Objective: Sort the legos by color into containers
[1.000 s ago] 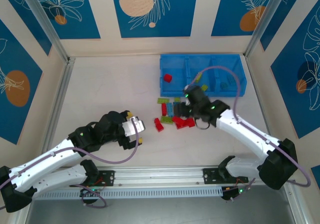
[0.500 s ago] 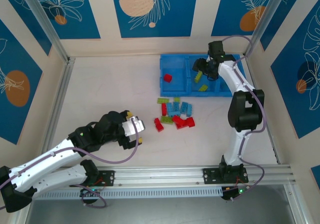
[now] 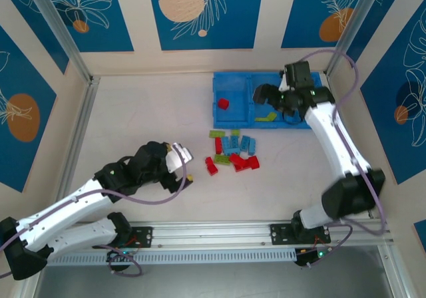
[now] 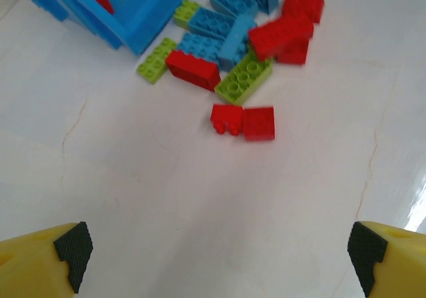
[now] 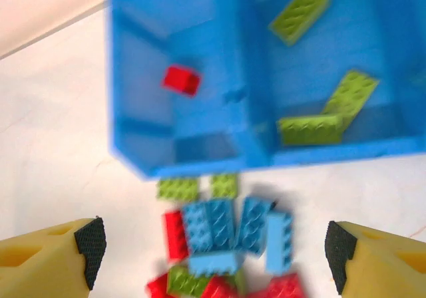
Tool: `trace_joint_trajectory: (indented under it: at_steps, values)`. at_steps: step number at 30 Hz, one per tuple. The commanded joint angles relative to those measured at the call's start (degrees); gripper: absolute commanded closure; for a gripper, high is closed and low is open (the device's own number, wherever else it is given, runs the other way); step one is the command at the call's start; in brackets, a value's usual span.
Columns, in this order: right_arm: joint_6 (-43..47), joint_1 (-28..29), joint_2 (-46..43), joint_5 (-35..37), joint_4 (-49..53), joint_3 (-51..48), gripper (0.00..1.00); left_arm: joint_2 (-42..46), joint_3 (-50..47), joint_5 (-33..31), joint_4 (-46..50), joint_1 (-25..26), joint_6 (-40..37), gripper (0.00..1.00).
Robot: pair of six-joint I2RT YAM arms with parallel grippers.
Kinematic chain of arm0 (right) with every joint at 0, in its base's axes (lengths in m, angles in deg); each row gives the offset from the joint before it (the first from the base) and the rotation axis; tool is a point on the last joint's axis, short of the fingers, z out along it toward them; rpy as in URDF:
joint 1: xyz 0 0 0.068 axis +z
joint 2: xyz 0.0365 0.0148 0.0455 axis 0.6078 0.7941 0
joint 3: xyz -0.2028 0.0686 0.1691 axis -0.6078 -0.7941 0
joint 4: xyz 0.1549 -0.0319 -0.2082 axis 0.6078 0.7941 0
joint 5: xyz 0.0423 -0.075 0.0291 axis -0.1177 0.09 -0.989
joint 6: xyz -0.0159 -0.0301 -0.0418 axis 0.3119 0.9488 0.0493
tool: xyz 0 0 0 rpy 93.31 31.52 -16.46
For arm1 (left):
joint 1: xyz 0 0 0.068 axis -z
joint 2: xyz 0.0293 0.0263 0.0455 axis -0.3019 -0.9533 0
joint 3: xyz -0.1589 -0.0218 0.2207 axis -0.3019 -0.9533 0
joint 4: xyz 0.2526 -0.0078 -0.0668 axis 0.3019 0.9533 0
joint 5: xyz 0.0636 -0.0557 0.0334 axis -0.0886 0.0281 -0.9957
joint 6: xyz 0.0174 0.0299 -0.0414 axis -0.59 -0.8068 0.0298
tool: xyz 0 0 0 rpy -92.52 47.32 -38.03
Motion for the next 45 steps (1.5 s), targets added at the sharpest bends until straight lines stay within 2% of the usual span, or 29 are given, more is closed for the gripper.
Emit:
trace_joint_trajectory:
  at_steps: [1,5,8,14,19,27,32,37,42,45]
  values:
    - [1.8,5.5,-11.3,-5.8,3.7,-8.9,0.12,-4.1,5.5,-1.7,0.3,-0.6,19.2,0.0]
    - [-0.7,14.3,-22.9,-6.8,10.0,-16.9,0.12,-13.0,7.7,-3.9,-1.2,-0.5,42.7,0.0]
    - [-2.0,17.8,-27.5,-5.4,16.3,-18.7,0.12,-22.8,11.7,-3.1,0.6,-0.5,53.2,0.02]
    - [-3.0,18.2,-32.7,0.7,21.6,-18.9,0.1,-38.5,16.0,2.2,0.1,0.6,66.3,0.15]
    - [-4.0,18.0,-36.2,0.5,19.4,-21.3,0.1,-45.4,19.2,1.8,2.8,0.6,74.2,0.16]
    - [-3.8,17.7,-37.1,1.5,21.2,-22.3,0.09,-51.3,20.5,5.6,-0.9,0.6,78.4,0.19]
    - [-4.8,17.6,-38.6,3.4,21.8,-23.4,0.09,-54.6,21.9,8.6,-1.6,0.5,77.6,0.28]
    - [-5.5,17.5,-39.2,2.6,21.8,-23.9,0.09,-55.7,21.5,8.8,-1.9,0.6,77.0,0.48]
    - [-4.8,17.5,-38.6,-1.2,19.8,-25.2,0.09,-53.7,20.7,8.0,-1.6,0.5,76.1,0.66]
    - [-5.4,17.6,-38.6,-3.0,18.5,-24.8,0.09,-49.8,21.7,7.8,-1.5,0.8,72.5,0.71]
